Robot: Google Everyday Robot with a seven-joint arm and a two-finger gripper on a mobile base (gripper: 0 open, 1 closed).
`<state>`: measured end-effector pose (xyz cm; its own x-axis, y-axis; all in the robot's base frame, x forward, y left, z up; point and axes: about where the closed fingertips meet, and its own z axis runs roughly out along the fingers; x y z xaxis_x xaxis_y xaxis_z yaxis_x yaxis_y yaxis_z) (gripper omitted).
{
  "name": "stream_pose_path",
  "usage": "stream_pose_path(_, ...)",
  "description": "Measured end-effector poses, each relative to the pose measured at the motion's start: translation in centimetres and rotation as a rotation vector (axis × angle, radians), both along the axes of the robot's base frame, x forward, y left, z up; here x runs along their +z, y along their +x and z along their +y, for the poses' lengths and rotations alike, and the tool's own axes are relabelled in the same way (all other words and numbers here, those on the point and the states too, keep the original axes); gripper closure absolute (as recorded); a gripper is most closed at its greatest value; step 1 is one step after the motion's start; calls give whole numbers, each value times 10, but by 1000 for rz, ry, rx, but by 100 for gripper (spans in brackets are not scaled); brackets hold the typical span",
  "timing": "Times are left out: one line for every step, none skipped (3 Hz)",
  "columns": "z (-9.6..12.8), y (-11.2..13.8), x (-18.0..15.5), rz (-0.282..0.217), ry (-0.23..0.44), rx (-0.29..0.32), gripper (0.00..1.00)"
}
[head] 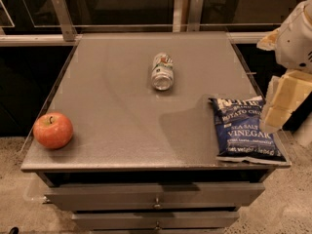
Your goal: Close middle drawer
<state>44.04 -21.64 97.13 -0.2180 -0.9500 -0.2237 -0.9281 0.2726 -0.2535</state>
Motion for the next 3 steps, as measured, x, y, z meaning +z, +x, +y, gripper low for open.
stream_pose_path(-6, 5, -22, 3, 23, -16, 0)
stream_pose_path(-16, 7, -50, 38, 35, -43, 0)
stream_pose_path(-17, 9, -85, 99, 53, -54, 0)
